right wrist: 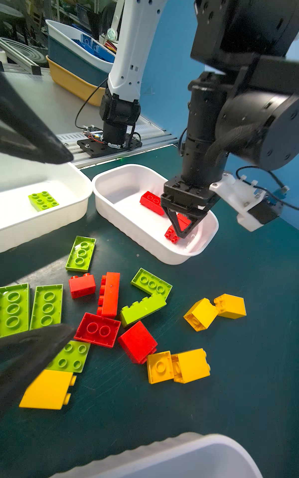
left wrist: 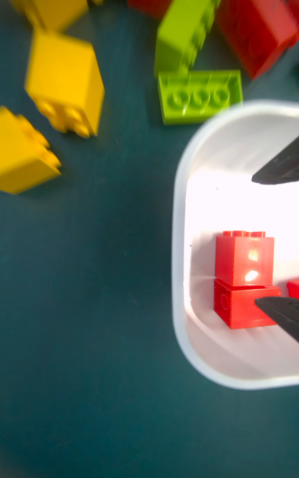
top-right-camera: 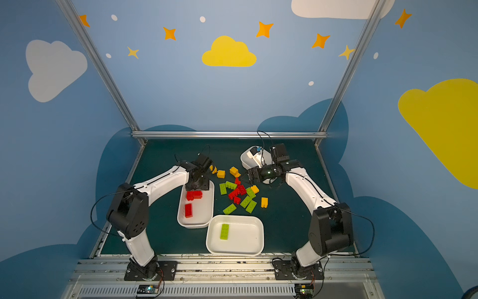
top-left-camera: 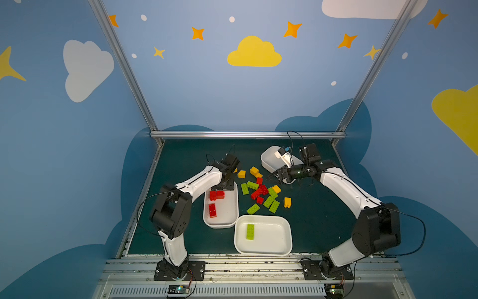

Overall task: Sort the legos into containers by color
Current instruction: 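Carry the small red brick into the nearer tub and release, then reach the left gripper to the pile and grasp a yellow brick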

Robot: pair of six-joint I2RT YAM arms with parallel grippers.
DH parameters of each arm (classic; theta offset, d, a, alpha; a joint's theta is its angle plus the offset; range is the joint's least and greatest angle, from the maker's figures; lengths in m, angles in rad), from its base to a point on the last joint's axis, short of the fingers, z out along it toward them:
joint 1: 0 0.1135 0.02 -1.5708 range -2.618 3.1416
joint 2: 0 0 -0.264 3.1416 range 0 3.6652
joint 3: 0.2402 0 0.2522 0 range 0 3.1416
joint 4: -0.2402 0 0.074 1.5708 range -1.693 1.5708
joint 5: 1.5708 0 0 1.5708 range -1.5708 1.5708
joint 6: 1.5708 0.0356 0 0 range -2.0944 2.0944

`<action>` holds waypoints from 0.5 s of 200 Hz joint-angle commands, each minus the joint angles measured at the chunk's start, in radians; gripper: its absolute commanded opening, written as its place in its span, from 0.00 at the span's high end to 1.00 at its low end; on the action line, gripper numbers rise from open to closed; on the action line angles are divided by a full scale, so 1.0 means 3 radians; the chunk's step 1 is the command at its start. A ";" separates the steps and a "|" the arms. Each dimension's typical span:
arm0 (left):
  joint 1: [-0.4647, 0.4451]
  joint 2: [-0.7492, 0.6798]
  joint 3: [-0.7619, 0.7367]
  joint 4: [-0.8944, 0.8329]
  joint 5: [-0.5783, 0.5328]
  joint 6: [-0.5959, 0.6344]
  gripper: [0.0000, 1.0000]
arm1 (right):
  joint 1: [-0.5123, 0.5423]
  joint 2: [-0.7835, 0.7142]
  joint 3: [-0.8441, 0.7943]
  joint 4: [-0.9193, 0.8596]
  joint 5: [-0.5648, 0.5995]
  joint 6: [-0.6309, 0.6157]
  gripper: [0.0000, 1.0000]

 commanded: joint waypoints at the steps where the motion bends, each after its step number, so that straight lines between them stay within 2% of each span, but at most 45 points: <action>1: 0.0037 -0.0006 0.0315 -0.0155 0.0108 0.0140 0.28 | -0.0007 -0.0073 0.0063 -0.0055 0.0010 -0.0062 0.05; 47: 0.0222 0.0539 0.0979 -0.0028 0.0409 -0.0062 0.20 | -0.0024 -0.0078 0.0068 -0.0004 0.0076 -0.0025 0.05; 100: 0.0280 0.1313 0.1689 -0.0015 0.0390 -0.0298 0.19 | -0.0050 -0.0098 0.0069 -0.0034 0.0111 -0.0036 0.05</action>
